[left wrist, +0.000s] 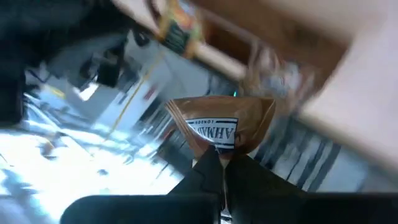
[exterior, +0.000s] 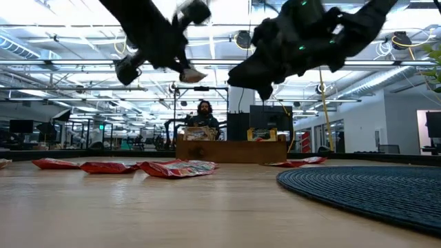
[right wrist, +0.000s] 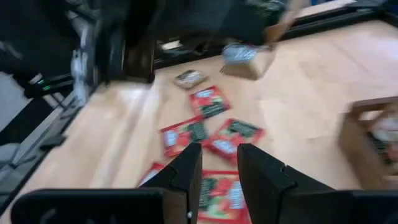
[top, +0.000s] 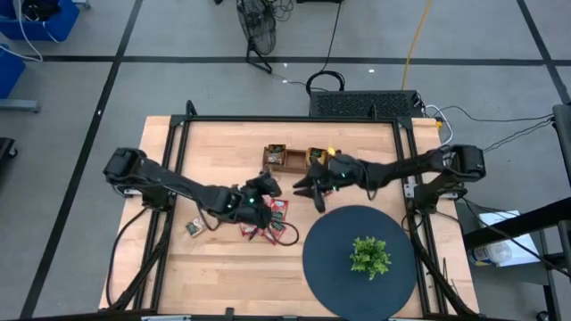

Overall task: Pick & Place Tea
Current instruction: Put the brown tea bag into the left section wooden organizer

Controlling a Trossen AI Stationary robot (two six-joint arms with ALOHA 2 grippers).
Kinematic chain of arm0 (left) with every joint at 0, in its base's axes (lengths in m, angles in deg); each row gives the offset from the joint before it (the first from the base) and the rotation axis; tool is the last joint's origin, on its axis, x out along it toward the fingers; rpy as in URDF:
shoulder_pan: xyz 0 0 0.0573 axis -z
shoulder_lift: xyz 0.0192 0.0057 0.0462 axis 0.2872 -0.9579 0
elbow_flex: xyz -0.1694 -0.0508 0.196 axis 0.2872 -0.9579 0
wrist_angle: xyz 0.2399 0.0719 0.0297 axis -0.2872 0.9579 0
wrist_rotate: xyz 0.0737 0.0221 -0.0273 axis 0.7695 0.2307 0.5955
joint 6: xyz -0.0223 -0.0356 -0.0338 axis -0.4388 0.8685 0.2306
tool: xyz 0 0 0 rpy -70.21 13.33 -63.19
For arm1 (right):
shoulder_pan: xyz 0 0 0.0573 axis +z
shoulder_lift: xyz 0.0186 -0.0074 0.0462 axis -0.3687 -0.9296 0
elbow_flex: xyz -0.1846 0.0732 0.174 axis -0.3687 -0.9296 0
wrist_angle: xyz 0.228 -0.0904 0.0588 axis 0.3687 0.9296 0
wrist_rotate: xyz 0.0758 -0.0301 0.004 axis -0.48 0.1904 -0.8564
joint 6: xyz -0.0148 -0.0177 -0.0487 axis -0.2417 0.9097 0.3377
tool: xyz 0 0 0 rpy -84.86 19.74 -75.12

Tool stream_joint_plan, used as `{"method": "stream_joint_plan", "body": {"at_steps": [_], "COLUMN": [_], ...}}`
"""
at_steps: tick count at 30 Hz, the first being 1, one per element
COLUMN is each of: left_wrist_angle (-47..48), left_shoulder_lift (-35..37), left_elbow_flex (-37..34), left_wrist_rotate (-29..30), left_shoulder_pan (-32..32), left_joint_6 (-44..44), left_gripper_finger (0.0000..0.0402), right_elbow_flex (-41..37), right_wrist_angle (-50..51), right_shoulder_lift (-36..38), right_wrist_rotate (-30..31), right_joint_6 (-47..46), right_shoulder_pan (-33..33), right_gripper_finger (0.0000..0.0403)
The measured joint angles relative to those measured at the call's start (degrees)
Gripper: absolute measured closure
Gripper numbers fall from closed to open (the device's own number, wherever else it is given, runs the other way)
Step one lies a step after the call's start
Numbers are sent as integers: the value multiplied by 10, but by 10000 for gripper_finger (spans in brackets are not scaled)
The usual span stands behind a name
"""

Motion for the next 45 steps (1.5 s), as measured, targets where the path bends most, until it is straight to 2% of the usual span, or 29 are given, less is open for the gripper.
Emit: {"method": "stream_joint_plan", "body": {"at_steps": [3,7,12,16,22,27,32,38,41,45], "left_wrist_angle": [-1,-10,-27,-43,-57,-58,-59,-59,-61,-63], "left_shoulder_lift": [-37,-65,-77,-77,-77,-77,-77,-77,-77,-77], "left_elbow_flex": [-1,0,0,0,9,21,25,25,26,26], "left_wrist_rotate": [59,52,52,47,35,32,33,37,37,37], "left_shoulder_pan": [4,11,19,28,43,54,59,59,59,58], "left_joint_6": [-88,-107,-120,-133,-144,-143,-132,-117,-113,-108], "left_gripper_finger": [385,396,395,396,398,399,399,397,397,396], "right_elbow_flex": [6,7,7,7,21,63,97,102,102,102], "right_wrist_angle": [-8,-49,-75,-128,-221,-243,-244,-249,-251,-251], "right_shoulder_lift": [0,0,-7,-46,-123,-171,-202,-202,-202,-202], "right_wrist_rotate": [-47,-107,-122,-170,-196,-248,-251,-248,-248,-248], "right_joint_6": [-20,-59,-81,-102,-150,-180,-179,-175,-174,-153], "right_shoulder_pan": [-42,-83,-98,-96,-95,-90,-81,-79,-78,-73], "right_gripper_finger": [314,314,307,278,224,209,216,234,259,320]}}
